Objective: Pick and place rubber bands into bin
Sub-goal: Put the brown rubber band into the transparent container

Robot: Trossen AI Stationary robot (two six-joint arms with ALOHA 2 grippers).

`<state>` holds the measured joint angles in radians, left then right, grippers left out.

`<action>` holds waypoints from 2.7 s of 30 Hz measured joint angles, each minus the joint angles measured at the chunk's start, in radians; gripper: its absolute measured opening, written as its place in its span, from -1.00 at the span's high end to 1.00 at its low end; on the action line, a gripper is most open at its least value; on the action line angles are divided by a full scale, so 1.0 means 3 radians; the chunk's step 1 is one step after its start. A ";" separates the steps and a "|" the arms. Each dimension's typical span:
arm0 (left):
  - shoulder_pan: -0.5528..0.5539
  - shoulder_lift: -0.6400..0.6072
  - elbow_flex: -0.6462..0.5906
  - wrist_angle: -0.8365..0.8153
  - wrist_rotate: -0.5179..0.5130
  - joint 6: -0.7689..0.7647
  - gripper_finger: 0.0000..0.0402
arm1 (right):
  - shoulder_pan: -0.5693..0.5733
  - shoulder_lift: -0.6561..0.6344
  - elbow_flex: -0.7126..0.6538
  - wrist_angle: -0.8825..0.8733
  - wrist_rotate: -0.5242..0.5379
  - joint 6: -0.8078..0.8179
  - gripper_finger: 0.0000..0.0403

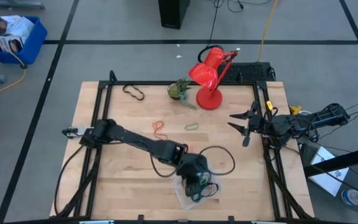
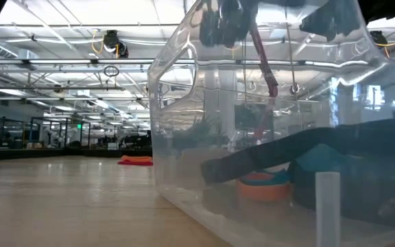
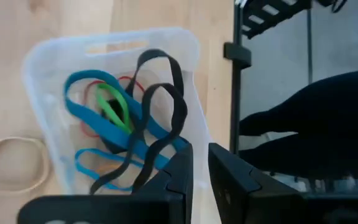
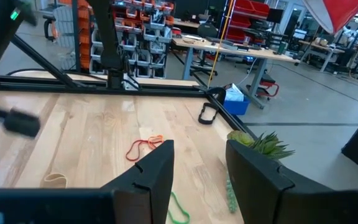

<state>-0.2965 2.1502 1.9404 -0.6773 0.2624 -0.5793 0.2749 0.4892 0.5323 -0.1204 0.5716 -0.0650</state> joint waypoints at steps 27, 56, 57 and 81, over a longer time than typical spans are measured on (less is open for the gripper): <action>0.0301 -0.1038 0.0001 -0.1075 -0.1036 0.1690 0.72 | 0.0000 -0.0001 0.0000 -0.0092 0.0010 -0.0003 0.29; 0.0444 -0.1040 0.0001 -0.1388 -0.1403 0.1836 0.27 | 0.0000 -0.0001 0.0000 -0.0091 0.0013 -0.0008 0.29; 0.0445 -0.1040 0.0001 -0.1441 -0.1402 0.1815 0.24 | 0.0000 -0.0001 0.0000 -0.0092 0.0013 -0.0008 0.29; 0.0488 -0.1037 -0.1944 0.0464 -0.0639 0.1545 0.19 | 0.0000 0.0000 0.0000 -0.0092 0.0014 0.0003 0.29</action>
<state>-0.1501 1.8393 1.3573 -0.5382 0.0707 -0.1159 0.2748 0.4892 0.5323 -0.1478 0.5758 -0.0643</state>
